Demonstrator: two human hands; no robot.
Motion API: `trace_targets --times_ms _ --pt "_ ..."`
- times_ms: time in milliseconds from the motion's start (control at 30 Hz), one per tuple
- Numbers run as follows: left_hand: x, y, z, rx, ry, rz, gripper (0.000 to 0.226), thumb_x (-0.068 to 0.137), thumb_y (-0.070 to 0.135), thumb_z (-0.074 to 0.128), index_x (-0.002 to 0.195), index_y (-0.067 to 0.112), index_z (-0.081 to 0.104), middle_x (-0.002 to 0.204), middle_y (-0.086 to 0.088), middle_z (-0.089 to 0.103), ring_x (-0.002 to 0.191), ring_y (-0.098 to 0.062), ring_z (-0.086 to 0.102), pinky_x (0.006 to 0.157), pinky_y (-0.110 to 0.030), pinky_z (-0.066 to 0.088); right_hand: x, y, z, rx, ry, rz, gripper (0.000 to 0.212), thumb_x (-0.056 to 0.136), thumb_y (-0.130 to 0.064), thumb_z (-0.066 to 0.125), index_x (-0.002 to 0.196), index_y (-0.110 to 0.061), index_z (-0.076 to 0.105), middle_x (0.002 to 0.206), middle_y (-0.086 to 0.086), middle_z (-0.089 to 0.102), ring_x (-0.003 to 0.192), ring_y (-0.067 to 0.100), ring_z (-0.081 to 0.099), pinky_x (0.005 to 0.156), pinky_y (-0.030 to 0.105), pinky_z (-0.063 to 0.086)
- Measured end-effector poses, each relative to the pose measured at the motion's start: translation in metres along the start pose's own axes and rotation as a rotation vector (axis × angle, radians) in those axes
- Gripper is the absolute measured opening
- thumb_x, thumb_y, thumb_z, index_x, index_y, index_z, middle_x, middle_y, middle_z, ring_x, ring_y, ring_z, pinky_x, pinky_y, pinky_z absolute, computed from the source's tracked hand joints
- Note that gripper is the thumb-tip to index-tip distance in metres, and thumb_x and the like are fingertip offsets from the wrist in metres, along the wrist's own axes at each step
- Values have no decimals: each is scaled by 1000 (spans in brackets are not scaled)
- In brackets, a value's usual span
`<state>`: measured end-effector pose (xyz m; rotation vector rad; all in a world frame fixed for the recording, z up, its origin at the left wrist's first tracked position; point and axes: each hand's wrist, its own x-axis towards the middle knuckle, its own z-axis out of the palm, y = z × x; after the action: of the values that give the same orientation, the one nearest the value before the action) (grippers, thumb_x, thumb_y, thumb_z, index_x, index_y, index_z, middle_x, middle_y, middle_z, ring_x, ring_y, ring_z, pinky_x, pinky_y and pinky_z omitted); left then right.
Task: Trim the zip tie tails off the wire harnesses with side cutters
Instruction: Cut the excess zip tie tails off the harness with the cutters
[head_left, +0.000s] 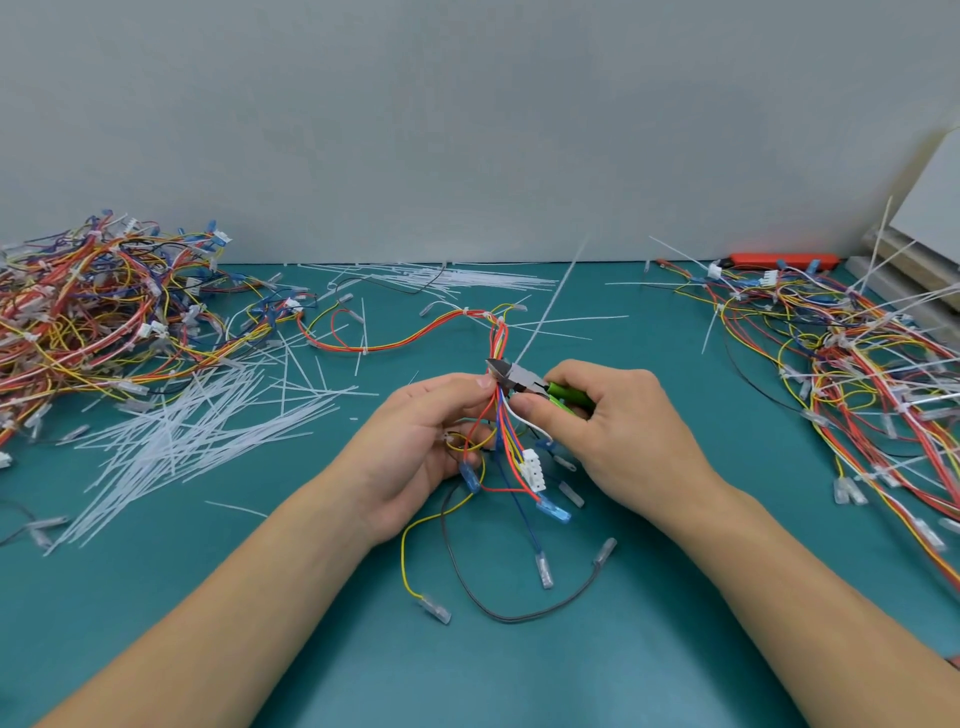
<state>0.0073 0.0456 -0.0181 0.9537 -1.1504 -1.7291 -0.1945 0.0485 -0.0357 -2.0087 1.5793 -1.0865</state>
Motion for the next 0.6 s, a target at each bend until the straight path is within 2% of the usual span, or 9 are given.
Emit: trace_targets --times_ms 267,467,600 --pt "0 0 0 3 -10 7 21 91 26 63 79 21 80 75 3 69 59 -8 58 52 -21 44 -2 -1 6 -12 12 5 44 85 -75 53 86 -32 66 77 -13 62 73 11 55 65 36 49" --pt "1 -1 -2 0 -17 10 21 93 26 64 79 21 80 75 3 69 60 -9 57 52 -22 43 -1 -2 3 -2 19 -31 44 86 -72 55 92 -31 70 80 -9 65 80 13 58 73 41 52" --pt "2 -2 -4 1 -30 12 20 92 27 65 81 21 80 76 3 69 60 -9 57 53 -21 43 -1 -1 2 -6 13 -28 47 86 -72 54 92 -29 70 79 -8 65 79 13 58 73 42 52"
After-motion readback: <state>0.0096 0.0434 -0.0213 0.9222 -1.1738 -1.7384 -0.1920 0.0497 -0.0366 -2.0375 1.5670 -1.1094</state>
